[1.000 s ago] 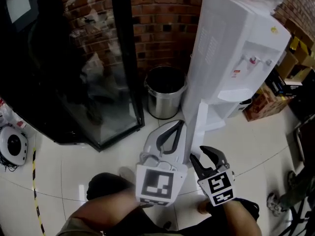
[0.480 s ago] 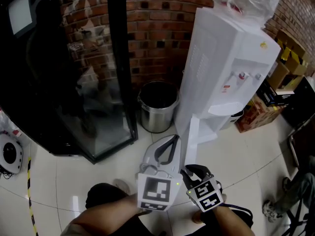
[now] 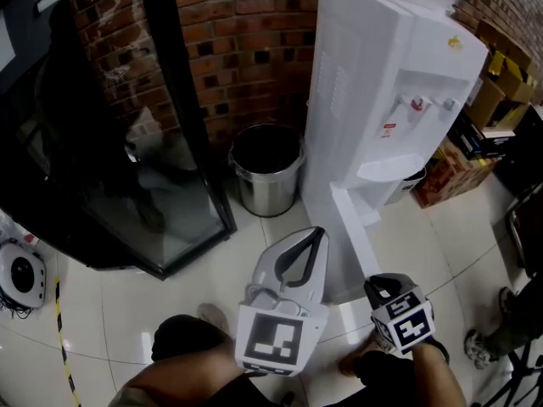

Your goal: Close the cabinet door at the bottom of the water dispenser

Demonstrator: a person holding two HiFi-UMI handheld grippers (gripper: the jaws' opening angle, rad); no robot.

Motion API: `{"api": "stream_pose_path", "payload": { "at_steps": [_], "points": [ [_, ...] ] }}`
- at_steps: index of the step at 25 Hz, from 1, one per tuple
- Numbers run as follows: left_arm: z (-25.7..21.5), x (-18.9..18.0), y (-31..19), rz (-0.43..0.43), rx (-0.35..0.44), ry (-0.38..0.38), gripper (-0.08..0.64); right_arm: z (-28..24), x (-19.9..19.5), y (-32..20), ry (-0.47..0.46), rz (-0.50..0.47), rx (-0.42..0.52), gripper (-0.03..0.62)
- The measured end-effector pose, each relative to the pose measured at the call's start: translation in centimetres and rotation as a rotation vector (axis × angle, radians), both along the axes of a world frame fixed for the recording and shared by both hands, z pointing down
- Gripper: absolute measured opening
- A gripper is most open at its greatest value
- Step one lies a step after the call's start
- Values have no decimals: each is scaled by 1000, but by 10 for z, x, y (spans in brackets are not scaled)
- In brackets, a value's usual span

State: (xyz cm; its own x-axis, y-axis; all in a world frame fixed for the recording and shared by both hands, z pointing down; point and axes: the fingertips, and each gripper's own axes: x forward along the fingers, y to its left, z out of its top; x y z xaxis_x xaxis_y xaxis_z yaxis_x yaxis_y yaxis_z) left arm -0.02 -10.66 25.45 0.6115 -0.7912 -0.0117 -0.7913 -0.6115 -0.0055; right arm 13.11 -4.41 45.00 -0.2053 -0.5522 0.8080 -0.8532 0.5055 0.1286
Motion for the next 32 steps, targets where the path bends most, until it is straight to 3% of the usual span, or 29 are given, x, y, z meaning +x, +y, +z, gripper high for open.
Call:
{"api": "stream_pose_path", "payload": {
  "at_steps": [7, 12, 17, 22, 25, 28, 32],
  "points": [
    [3, 28, -11, 45, -27, 23, 0, 4, 116, -41, 222, 276, 55, 57],
    [13, 32, -32, 17, -30, -13, 0, 7, 186, -95, 261, 489, 129, 20],
    [28, 25, -66, -48, -69, -19, 0, 8, 233, -159, 128, 662, 237, 15],
    [44, 15, -99, -119, -127, -43, 0, 15, 254, -224, -82, 737, 344, 14],
    [54, 11, -112, -147, -174, -48, 0, 35, 240, -253, -200, 688, 324, 14],
    [58, 13, -117, -148, -228, -27, 0, 44, 224, -266, -222, 632, 306, 9],
    [49, 24, -115, -120, -211, -25, 0, 38, 229, -257, -247, 614, 284, 12]
  ]
}}
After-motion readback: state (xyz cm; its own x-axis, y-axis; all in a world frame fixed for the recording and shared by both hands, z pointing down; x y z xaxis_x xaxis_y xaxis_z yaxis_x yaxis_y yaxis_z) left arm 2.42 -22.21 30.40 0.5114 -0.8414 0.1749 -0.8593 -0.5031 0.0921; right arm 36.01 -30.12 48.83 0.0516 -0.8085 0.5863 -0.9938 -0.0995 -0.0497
